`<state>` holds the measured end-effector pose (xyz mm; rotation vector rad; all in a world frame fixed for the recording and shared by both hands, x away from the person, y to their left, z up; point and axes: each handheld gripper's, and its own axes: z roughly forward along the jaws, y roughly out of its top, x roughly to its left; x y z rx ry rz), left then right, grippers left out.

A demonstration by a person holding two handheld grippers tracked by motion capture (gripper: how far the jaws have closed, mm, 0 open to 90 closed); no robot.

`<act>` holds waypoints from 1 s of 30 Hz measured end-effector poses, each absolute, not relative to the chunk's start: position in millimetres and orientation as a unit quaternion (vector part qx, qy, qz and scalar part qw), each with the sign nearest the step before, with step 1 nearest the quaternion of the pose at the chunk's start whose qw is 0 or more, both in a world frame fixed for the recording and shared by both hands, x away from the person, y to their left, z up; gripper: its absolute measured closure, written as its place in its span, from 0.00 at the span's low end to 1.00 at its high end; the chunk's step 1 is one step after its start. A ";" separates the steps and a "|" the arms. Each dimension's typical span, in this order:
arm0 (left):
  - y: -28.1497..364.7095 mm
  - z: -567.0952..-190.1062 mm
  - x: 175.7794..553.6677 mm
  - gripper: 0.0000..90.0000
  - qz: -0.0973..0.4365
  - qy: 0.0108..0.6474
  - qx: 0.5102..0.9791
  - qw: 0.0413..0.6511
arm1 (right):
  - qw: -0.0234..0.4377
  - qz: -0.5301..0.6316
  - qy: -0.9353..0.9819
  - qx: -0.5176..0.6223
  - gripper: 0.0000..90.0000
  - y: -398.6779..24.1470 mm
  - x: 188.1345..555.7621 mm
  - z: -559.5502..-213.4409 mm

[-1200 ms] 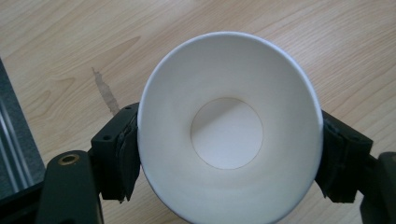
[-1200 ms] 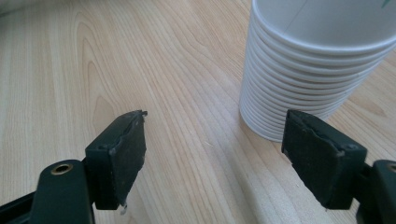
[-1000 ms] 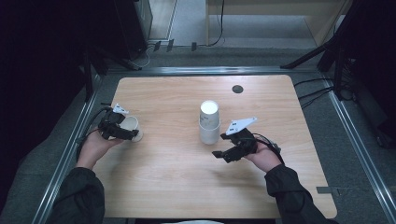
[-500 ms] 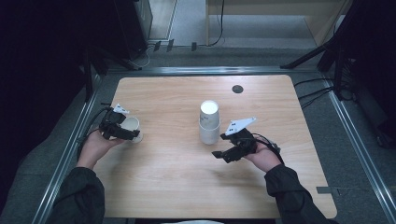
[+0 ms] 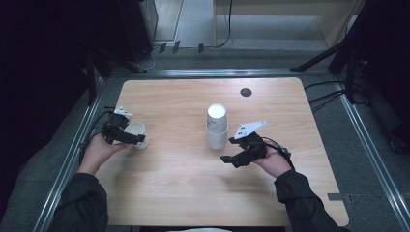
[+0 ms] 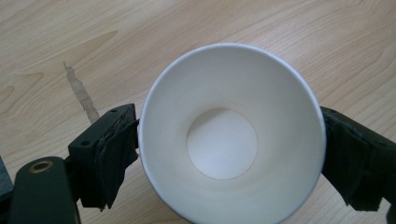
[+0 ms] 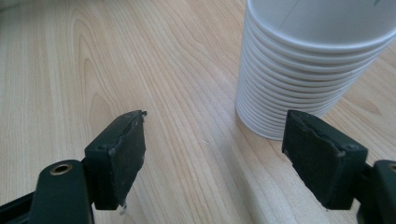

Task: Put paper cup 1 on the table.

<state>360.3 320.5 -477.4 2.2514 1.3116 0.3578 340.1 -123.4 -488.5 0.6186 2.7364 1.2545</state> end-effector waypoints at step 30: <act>306.5 -429.5 342.8 0.03 0.117 0.450 0.819 0.337 | 0.053 0.404 0.885 0.226 0.16 -130.4 348.8 -485.3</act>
